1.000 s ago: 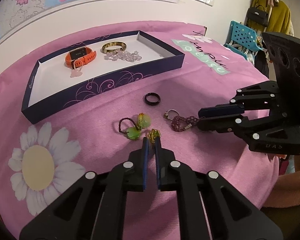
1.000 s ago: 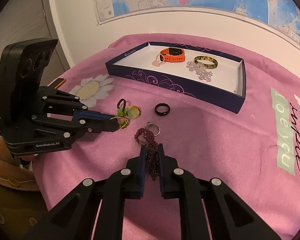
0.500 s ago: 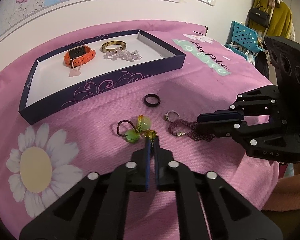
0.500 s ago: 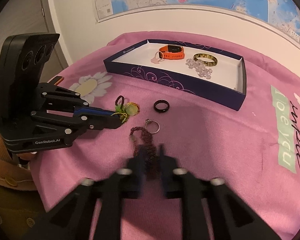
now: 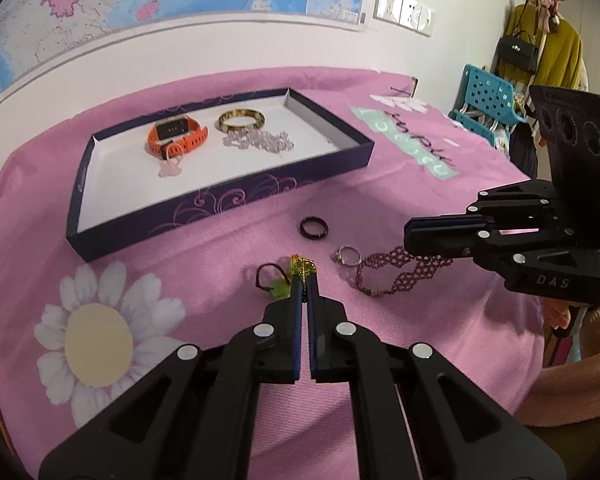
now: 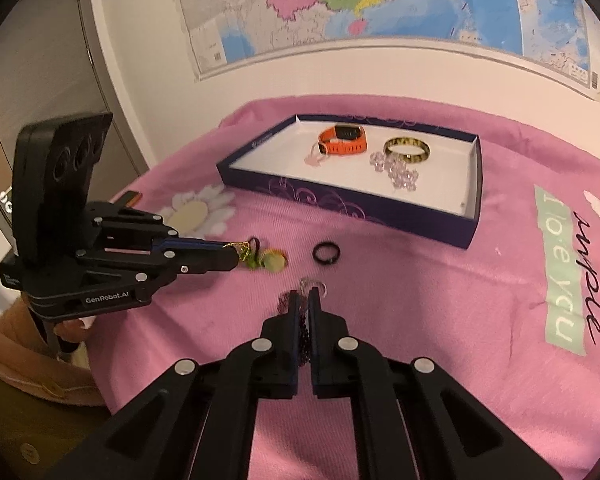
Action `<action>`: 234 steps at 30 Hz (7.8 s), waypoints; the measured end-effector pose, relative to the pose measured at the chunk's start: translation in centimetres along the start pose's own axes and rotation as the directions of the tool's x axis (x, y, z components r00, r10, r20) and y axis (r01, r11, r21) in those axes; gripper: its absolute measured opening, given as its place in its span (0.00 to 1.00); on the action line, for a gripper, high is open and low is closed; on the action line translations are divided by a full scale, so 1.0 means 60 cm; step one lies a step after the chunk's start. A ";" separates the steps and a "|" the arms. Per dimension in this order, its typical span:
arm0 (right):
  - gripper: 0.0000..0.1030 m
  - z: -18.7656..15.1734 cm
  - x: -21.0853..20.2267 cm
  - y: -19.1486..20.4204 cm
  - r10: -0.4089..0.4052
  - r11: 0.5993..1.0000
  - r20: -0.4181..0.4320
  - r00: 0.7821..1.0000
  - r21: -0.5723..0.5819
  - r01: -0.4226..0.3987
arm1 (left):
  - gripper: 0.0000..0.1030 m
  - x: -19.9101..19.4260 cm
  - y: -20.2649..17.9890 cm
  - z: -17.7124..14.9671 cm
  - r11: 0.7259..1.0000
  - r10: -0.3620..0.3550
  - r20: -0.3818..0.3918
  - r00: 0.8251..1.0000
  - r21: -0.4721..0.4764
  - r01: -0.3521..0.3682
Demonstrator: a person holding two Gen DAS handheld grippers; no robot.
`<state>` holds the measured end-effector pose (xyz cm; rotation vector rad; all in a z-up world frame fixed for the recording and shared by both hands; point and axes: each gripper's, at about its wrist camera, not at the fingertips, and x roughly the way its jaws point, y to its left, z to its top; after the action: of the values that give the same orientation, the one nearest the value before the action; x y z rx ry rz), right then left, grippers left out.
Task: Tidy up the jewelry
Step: 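Grasp the gold-green keychain with the left tool while the right tool closes on the red strand, then carry the keychain with the left tool while the right tool carries the red strand to the tray, then open both tools to release the keychain and red strand in the tray, then move both tools back to the remaining jewelry beside the tray, then grasp the green hair tie with the left tool while the right tool grasps the silver ring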
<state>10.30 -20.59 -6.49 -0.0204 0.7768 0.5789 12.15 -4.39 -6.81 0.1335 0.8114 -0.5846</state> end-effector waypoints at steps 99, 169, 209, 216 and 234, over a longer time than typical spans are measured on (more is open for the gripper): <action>0.05 0.202 0.101 -0.095 -0.120 0.993 0.092 0.989 0.008 0.120 | 0.03 0.058 0.145 0.154 0.983 0.165 0.063 0.984 -0.087 -0.159; 0.27 0.173 0.087 -0.079 -0.090 0.996 0.044 0.995 -0.011 0.091 | 0.28 0.014 0.103 0.102 0.994 0.108 0.072 0.991 -0.042 -0.106; 0.16 0.007 0.088 0.019 -0.087 0.988 -0.140 0.986 -0.135 0.068 | 0.20 0.040 0.030 0.005 1.000 0.024 -0.084 0.996 0.013 -0.023; 0.16 0.009 0.076 0.014 -0.071 0.993 -0.109 0.991 -0.097 0.060 | 0.20 0.027 0.031 0.006 1.000 0.024 -0.059 0.998 -0.014 -0.025; 0.16 0.028 0.043 0.001 -0.050 0.998 -0.007 0.999 -0.030 0.049 | 0.20 -0.016 0.042 0.022 0.998 0.044 0.031 0.999 -0.056 -0.042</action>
<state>12.83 -18.90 -6.95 -0.0692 0.7731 0.5438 13.84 -2.27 -5.49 0.0901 0.7913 -0.5223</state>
